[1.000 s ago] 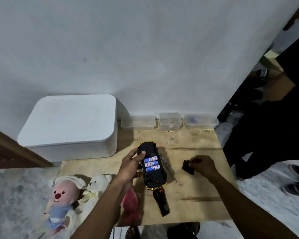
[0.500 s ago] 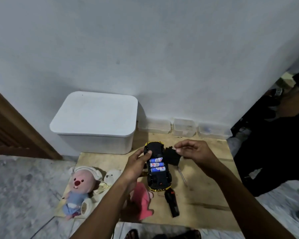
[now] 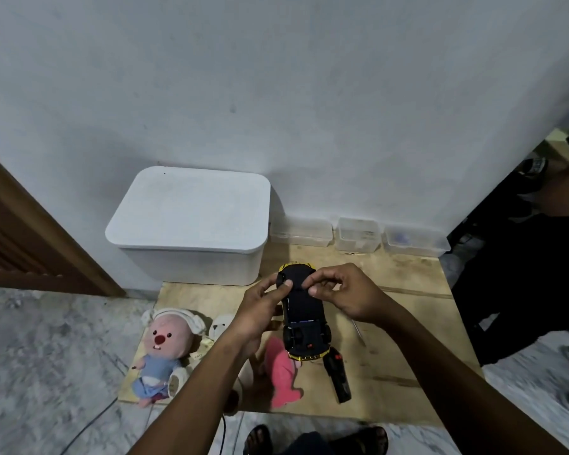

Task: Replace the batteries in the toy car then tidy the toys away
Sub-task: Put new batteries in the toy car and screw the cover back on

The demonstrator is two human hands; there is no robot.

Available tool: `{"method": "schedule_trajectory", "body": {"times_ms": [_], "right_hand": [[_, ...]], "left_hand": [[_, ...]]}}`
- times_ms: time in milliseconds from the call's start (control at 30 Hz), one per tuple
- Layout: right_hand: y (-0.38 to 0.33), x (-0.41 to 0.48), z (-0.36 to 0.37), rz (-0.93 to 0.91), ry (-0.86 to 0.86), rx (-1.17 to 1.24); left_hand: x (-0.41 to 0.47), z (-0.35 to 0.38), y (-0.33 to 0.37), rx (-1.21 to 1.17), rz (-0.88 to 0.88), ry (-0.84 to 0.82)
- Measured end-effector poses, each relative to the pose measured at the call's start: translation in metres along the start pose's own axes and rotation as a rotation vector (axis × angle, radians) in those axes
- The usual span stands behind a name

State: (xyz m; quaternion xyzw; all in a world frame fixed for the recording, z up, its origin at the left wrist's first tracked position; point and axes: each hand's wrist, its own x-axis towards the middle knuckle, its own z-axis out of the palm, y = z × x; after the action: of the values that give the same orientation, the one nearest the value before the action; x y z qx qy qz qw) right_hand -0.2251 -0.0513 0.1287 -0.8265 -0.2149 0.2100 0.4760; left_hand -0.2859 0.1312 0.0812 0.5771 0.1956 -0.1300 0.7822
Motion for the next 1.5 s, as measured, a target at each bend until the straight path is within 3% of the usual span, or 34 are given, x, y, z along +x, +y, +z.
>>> {"method": "schedule_trajectory", "body": {"times_ms": [200,500,800,1000,1167,1500], "right_hand": [[-0.002,0.002,-0.005,0.026,-0.115,-0.031],[0.002,-0.002,-0.005,0.039,-0.115,-0.043],[0.003,-0.01,0.005,0.01,-0.006,-0.167],[0.004,-0.018,0.017,-0.024,0.123,-0.408],[0.007,-0.025,0.03,0.031,0.35,-0.257],[0.001,-0.024,0.032,0.125,0.4,-0.33]], "left_hand": [[0.0,0.001,0.001,-0.001,-0.003,-0.017],[-0.001,0.005,0.0,-0.009,-0.015,-0.013],[-0.004,0.009,-0.001,-0.017,-0.017,-0.009],[-0.006,0.009,-0.001,-0.024,-0.015,-0.011],[-0.007,0.007,0.001,-0.038,-0.008,0.002],[-0.002,0.003,0.001,-0.031,0.005,-0.011]]}}
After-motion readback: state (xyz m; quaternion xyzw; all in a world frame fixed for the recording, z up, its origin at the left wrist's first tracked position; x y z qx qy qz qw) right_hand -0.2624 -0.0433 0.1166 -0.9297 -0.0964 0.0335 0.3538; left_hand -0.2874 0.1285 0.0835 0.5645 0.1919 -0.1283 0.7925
